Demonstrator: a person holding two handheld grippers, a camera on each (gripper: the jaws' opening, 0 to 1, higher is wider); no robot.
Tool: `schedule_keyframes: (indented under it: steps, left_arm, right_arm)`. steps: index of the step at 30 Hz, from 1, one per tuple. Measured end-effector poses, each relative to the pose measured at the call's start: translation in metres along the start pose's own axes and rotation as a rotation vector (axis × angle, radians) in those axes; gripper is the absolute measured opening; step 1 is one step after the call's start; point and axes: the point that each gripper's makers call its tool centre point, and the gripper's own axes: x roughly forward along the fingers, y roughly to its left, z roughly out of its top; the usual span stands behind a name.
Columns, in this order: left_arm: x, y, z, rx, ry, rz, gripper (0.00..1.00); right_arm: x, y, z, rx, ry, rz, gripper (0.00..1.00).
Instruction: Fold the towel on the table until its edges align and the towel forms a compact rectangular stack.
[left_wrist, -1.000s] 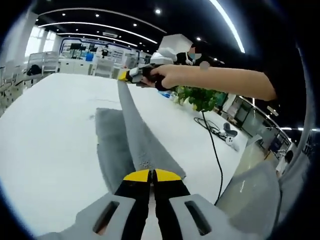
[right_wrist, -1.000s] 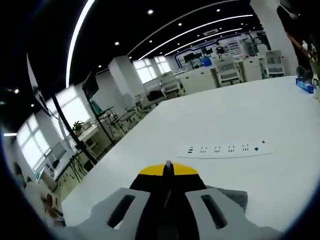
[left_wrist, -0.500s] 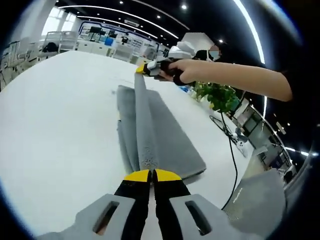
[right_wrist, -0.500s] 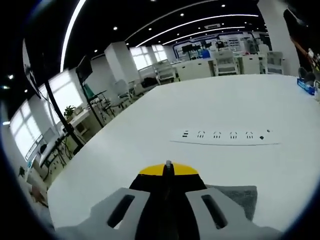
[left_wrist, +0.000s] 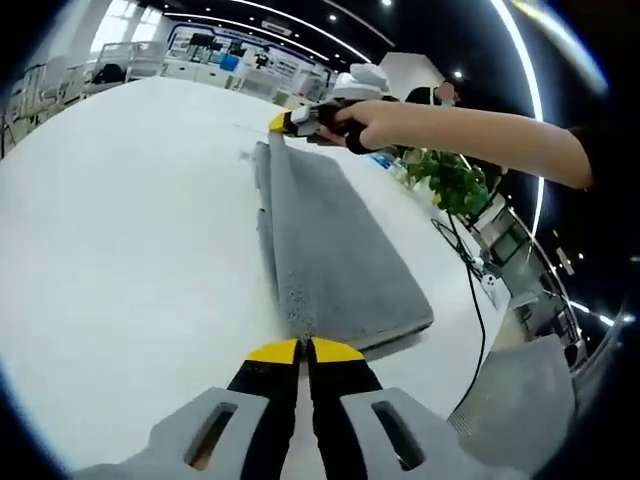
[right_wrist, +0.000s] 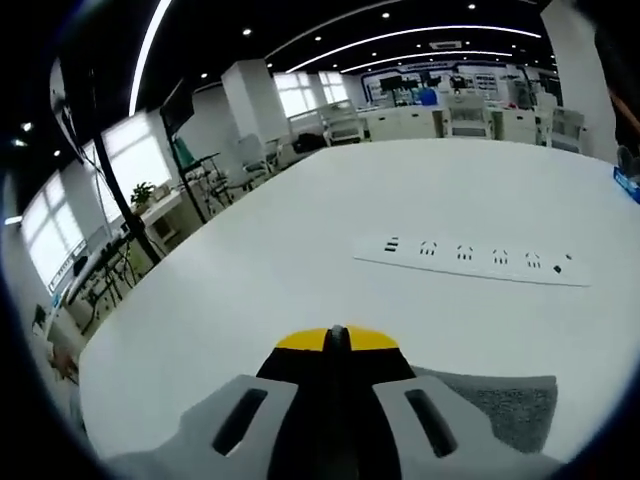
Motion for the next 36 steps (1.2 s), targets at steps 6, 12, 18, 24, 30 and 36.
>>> schedule_keyframes:
  steps: [6,12,18,24,30,36]
  left_arm:
    - [-0.002,0.002,0.001,0.031,-0.040,0.009,0.23]
    - [0.000,0.000,0.005,0.058,-0.044,0.010,0.27]
    - [0.007,0.002,0.025,0.114,-0.062,0.025,0.29]
    - [0.019,0.002,0.046,0.190,-0.060,0.010,0.30]
    - [0.037,0.005,0.064,0.256,-0.050,-0.006,0.30]
    - [0.052,0.017,0.086,0.290,-0.052,0.004,0.30]
  right_arm:
    - [-0.006,-0.007,0.004,-0.044,-0.009,-0.002,0.14]
    - [-0.019,-0.018,0.002,-0.051,-0.014,-0.008,0.22]
    - [-0.037,-0.030,-0.009,-0.060,-0.002,-0.021,0.25]
    - [-0.051,-0.052,-0.015,-0.040,-0.004,-0.045,0.28]
    - [-0.071,-0.070,-0.026,-0.029,-0.004,-0.081,0.30]
    - [-0.093,-0.081,-0.050,-0.021,0.016,-0.110,0.32]
